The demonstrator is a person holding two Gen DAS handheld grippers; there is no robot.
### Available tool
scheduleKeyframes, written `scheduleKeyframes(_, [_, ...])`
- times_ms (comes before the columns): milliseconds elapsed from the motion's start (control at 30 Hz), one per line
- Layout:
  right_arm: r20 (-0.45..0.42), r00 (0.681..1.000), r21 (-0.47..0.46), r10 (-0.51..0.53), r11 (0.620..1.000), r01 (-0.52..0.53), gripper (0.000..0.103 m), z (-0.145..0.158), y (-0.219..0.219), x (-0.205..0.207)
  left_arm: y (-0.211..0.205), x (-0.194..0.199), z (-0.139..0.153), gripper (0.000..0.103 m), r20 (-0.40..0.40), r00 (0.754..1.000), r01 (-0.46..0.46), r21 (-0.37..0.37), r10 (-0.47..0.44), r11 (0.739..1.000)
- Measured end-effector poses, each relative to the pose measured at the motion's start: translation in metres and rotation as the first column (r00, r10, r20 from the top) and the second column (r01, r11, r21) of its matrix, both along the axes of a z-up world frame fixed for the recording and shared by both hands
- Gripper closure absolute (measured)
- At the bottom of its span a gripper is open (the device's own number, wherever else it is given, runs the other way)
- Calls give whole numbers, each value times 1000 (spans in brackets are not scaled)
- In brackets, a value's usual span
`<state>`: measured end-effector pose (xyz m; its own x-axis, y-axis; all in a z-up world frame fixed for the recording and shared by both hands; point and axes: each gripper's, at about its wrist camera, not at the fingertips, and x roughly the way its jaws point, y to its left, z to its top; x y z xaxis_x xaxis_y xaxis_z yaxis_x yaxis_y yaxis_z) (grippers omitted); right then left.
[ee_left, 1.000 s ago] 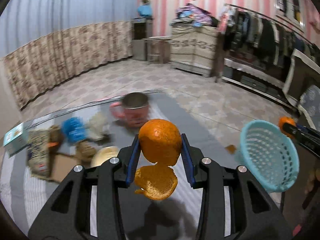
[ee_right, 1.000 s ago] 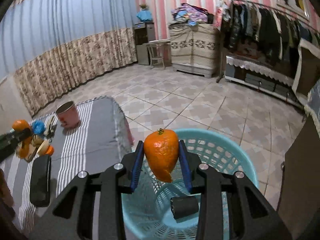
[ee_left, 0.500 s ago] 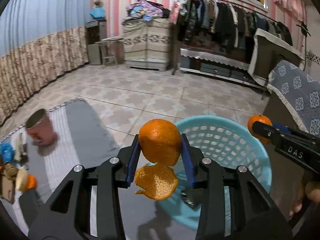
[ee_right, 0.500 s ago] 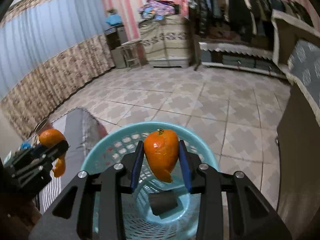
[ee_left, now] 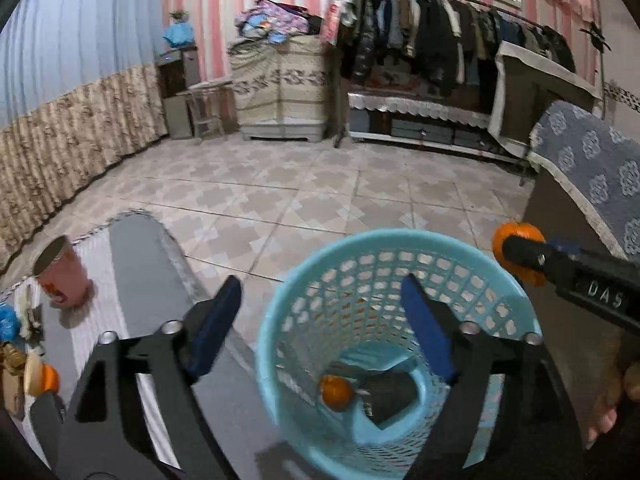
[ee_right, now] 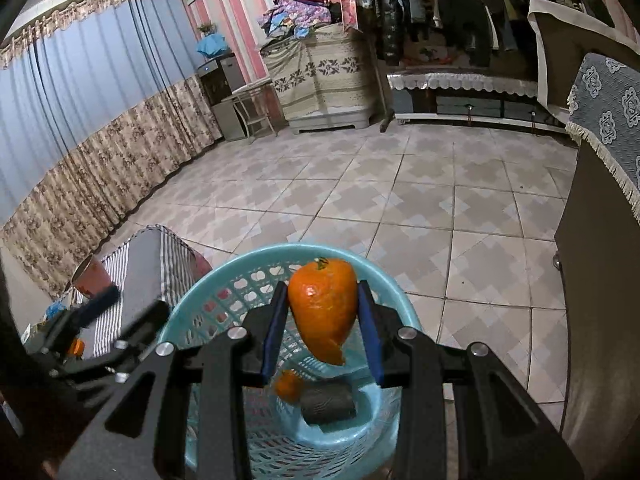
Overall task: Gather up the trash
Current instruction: 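Drop the peels into the blue basket with both grippers, then grasp the snack bag with the left gripper while the right gripper grasps the cream lid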
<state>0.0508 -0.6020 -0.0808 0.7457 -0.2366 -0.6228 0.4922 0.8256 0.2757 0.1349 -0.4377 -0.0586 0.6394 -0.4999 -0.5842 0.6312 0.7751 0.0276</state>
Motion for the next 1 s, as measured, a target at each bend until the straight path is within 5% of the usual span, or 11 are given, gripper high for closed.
scheduleKeyframes(167, [-22, 999, -1, 41, 999, -41, 68, -5, 10, 11, 39, 12, 11, 5, 8, 994, -110, -27, 110, 994])
scheduleKeyframes(300, [-23, 996, -9, 84, 996, -85, 62, -3, 21, 20, 81, 21, 19, 5, 13, 979, -201, -44, 202, 978])
scheduleKeyframes(333, [-27, 996, -17, 86, 996, -87, 58, -3, 23, 22, 88, 21, 21, 5, 12, 977, -212, -47, 213, 976])
scheduleKeyframes(433, [-29, 996, -34, 90, 995, -91, 22, -2, 30, 26, 115, 20, 26, 5, 43, 964, -260, -39, 262, 965])
scheduleKeyframes(567, [-43, 996, -64, 77, 995, -80, 9, -1, 35, 29, 152, 19, 30, 5, 60, 947, -315, -32, 316, 949])
scheduleKeyframes(800, [-60, 995, -88, 77, 993, -82, 9, 1, 49, 36, 224, 16, 27, 5, 70, 905, -418, -22, 419, 908])
scheduleKeyframes(1000, [-26, 988, -159, 154, 975, -156, 9, 16, 101, 41, 297, 14, 17, 5, 72, 850, -522, -11, 522, 853])
